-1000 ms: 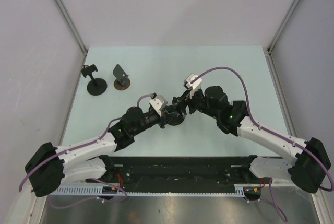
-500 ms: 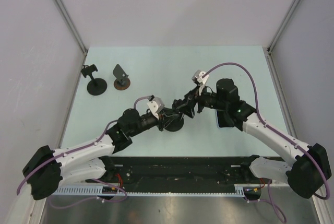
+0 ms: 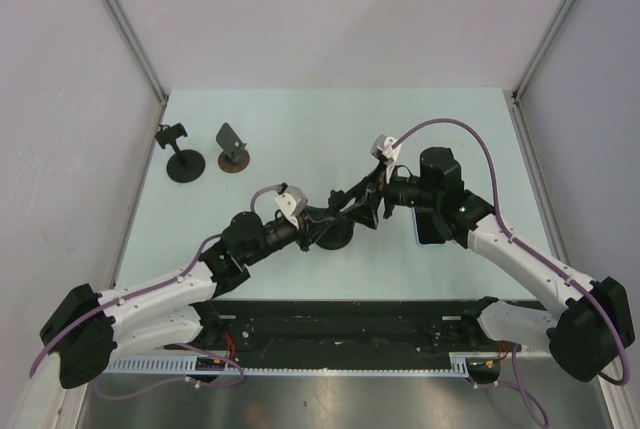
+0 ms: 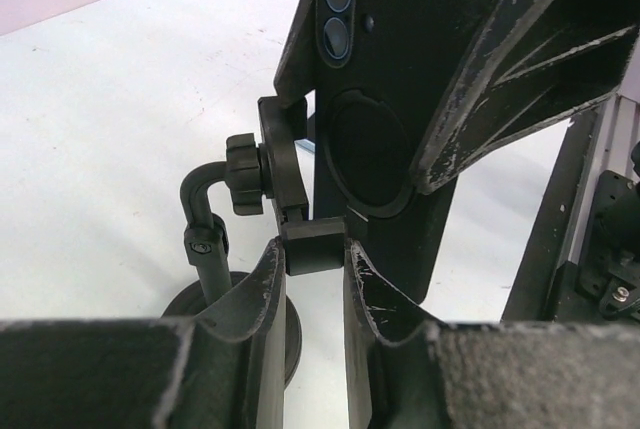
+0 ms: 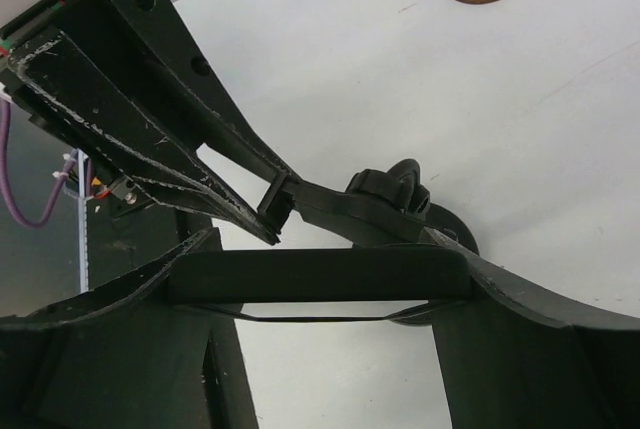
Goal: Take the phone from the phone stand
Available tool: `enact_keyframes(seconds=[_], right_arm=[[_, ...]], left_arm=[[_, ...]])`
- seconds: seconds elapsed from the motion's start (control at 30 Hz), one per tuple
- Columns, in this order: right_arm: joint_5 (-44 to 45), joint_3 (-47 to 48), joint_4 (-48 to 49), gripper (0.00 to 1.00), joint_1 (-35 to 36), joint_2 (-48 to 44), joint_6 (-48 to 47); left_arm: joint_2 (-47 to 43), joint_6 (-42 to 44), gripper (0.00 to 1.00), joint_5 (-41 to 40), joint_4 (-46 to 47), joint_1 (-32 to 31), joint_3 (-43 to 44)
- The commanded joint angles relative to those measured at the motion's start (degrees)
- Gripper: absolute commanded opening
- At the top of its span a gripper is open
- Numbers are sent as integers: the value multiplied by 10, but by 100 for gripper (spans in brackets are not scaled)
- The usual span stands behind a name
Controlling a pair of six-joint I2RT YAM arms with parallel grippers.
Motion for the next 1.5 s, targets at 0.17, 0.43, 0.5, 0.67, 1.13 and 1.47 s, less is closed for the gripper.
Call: enact_keyframes(seconds=[0.17, 0.43, 0.5, 0.67, 1.13, 1.47], right_arm=[[-75, 43, 71, 0, -4, -4, 61], [-13, 86, -44, 0, -11, -36, 35], [11, 96, -83, 0, -15, -52, 31], [60, 115, -179, 0, -44, -82, 28], [229, 161, -332, 0, -140, 0, 79], [281, 170, -337, 0, -117, 199, 123]], left_arm=[[22, -8, 4, -48, 6, 0, 19], [39, 3, 46, -92, 5, 0, 44], [32, 1, 56, -93, 4, 0, 40], [-12, -14, 76, -98, 1, 0, 22], [-195, -26, 100, -194, -256, 0, 96], [-305, 59, 100, -304, -404, 1, 192]])
